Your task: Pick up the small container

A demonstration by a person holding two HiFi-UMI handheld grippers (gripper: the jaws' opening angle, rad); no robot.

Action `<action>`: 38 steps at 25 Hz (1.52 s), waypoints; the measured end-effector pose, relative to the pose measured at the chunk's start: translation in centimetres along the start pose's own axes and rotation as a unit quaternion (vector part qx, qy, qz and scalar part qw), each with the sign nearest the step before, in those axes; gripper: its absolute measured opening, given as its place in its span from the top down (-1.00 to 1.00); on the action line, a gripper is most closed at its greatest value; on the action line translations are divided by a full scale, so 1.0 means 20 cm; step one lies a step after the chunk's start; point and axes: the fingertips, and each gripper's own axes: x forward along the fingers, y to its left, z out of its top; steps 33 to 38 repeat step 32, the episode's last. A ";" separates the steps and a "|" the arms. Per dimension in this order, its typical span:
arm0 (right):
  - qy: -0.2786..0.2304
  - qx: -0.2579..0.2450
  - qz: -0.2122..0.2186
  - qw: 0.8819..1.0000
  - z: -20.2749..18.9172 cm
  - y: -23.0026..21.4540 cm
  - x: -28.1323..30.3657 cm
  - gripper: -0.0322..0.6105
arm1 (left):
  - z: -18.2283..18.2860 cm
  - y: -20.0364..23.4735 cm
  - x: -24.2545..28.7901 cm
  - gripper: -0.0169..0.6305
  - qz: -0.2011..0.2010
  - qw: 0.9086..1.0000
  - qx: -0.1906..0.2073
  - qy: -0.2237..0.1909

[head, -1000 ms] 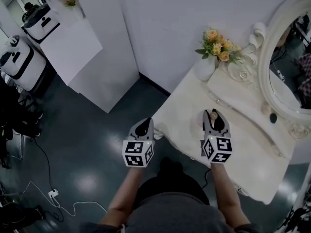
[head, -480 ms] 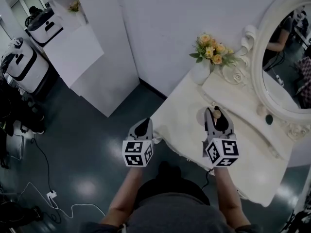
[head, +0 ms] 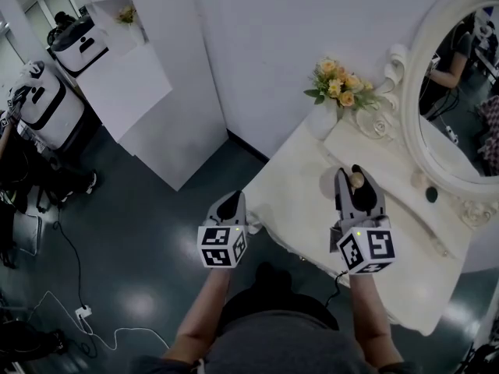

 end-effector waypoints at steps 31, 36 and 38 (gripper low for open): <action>-0.044 0.005 0.014 0.999 0.17 -0.07 -0.10 0.47 | 0.04 -0.15 -0.01 0.93 0.007 1.000 0.012 -0.013; -0.044 0.005 0.014 0.999 0.18 -0.07 -0.10 0.47 | 0.05 -0.15 -0.02 0.93 0.008 1.000 0.013 -0.014; -0.044 0.005 0.014 0.999 0.18 -0.07 -0.10 0.47 | 0.05 -0.15 -0.02 0.93 0.008 1.000 0.013 -0.014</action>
